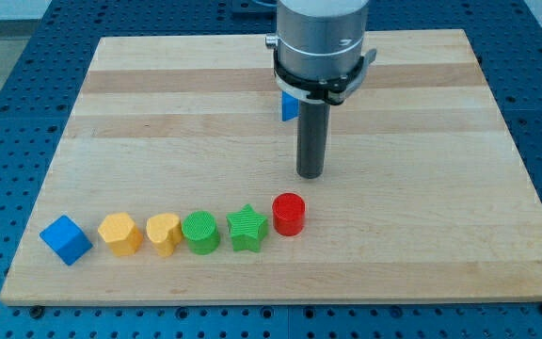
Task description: Slide the red circle slightly down
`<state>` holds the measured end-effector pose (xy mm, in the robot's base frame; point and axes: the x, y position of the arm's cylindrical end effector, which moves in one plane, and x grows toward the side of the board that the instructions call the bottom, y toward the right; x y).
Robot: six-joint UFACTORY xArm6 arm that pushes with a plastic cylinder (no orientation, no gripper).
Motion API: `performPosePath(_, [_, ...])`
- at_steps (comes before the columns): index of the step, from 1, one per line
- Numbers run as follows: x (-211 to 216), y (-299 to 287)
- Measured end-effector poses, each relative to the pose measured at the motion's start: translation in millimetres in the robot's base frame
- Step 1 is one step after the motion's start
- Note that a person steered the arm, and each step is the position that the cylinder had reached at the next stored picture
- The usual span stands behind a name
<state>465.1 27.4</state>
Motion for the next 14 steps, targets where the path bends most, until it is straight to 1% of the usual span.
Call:
performPosePath(3, [21.7,-40.1])
performPosePath(5, [39.3,-53.6])
performPosePath(8, [44.8,-51.8])
performPosePath(13, [44.9,-22.8])
performPosePath(14, [39.7,-21.1])
